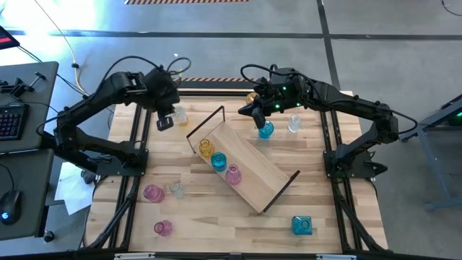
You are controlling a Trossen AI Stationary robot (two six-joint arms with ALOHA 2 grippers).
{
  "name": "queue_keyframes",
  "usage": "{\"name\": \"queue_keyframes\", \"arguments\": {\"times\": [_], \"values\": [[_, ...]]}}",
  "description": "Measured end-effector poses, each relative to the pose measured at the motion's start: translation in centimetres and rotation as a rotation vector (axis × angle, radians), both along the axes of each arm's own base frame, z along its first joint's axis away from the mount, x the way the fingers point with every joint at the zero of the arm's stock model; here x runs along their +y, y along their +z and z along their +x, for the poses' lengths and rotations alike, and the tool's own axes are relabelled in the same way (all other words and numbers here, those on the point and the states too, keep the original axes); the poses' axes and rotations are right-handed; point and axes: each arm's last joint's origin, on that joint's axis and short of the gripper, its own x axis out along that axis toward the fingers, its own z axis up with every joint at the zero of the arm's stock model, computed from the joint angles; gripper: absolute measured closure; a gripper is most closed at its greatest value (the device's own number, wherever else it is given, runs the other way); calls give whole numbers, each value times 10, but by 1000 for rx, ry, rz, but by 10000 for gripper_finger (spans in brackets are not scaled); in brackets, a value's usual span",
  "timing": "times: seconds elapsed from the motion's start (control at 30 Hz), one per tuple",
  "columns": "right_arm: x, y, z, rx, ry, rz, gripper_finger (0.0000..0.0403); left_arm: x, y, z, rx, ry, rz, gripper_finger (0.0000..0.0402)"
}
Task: Sort vases onto shelf
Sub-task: Put the top left crystal vase on the shelf
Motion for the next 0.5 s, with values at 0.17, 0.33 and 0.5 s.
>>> {"name": "queue_keyframes", "arguments": {"times": [0.17, 0.33, 0.5], "values": [[-7, -3, -3, 30, -25, 8, 403, 1, 22, 3, -104, 15, 42, 386], [-18, -3, -6, 37, -58, 8, 403, 5, 40, 10, -197, 10, 85, 386], [-32, -4, -11, 42, -105, 6, 403, 8, 46, 33, -320, -61, 72, 386]]}}
